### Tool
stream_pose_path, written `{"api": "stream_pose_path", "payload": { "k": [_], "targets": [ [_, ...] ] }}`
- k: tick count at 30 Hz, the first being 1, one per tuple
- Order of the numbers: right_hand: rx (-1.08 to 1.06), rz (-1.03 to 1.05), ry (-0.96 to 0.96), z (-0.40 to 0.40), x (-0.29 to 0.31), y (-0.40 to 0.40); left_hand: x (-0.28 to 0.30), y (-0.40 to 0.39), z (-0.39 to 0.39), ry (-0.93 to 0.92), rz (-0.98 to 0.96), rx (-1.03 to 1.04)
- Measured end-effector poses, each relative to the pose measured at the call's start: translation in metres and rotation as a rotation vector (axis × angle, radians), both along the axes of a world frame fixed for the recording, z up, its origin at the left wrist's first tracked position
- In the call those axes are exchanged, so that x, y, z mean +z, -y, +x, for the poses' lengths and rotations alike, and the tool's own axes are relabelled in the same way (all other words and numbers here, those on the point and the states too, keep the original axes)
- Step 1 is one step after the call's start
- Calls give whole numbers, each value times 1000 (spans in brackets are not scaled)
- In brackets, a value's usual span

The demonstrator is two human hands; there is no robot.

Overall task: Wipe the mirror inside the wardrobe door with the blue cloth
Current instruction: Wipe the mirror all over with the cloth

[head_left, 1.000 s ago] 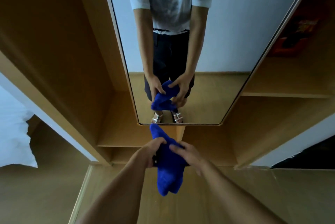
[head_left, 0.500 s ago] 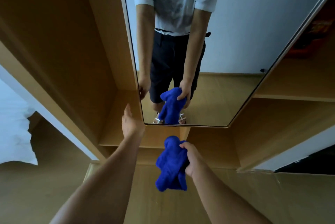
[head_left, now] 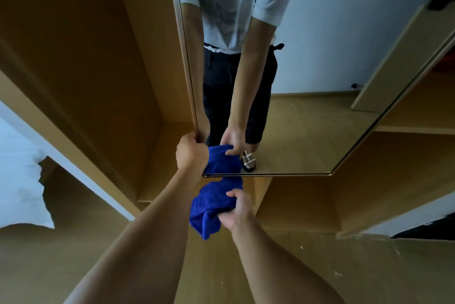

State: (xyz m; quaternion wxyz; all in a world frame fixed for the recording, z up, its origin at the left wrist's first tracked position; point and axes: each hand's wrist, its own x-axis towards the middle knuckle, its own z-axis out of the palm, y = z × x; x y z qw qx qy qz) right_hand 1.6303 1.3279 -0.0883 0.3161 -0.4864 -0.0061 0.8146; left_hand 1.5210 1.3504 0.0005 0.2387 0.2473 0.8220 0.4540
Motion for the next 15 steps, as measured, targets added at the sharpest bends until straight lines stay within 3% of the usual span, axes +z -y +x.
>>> {"api": "stream_pose_path", "payload": {
  "k": [7,15],
  "targets": [
    [-89,-130,46,-27,12,-21,1,-1,1,-13,-66,-4],
    [-242,-176,116,43,8,-56,-2,-7,-1,23,-40,38]
  ]
}}
